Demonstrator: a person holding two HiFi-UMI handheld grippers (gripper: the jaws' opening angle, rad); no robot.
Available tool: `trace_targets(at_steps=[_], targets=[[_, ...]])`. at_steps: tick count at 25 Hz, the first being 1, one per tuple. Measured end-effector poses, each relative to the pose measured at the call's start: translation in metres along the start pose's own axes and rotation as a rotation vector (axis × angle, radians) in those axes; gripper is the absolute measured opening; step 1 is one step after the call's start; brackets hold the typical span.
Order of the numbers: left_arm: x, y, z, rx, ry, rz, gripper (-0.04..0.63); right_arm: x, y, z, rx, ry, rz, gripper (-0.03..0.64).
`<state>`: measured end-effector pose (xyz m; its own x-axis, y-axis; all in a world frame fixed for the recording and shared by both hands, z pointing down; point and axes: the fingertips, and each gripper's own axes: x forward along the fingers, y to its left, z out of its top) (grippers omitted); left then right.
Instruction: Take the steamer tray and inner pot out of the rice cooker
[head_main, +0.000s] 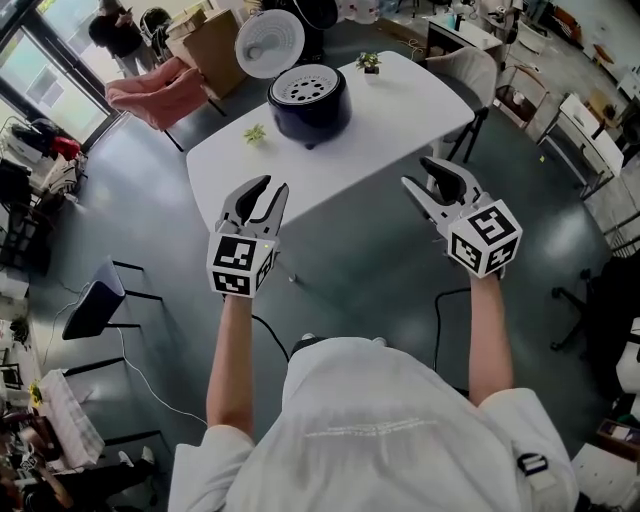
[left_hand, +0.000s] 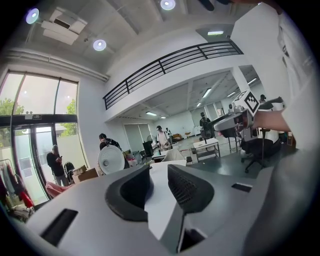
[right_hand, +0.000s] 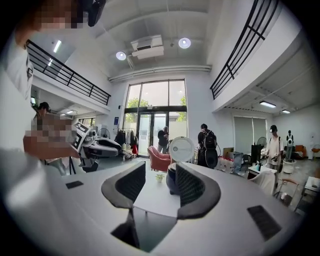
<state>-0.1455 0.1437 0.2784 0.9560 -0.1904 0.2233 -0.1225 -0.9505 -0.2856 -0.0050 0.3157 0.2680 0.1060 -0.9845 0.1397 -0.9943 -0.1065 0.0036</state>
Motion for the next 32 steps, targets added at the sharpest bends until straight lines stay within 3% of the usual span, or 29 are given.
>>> trace_targets(at_steps=[8,18,23,32], targets=[[0.012,-0.028,0.003,0.016,0.026,0.021,0.129,-0.019,-0.022,-0.014,0.055,-0.007,0.013,0.193],[0.055,-0.014,-0.006,0.001,0.026,0.020,0.129,-0.002,-0.054,-0.017,0.050,0.015,-0.020,0.193],[0.104,0.007,-0.016,0.030,0.033,0.006,0.129,0.028,-0.091,-0.016,0.041,0.039,-0.050,0.193],[0.192,0.089,-0.016,-0.043,-0.032,-0.006,0.127,0.125,-0.154,0.007,0.011,0.077,-0.066,0.193]])
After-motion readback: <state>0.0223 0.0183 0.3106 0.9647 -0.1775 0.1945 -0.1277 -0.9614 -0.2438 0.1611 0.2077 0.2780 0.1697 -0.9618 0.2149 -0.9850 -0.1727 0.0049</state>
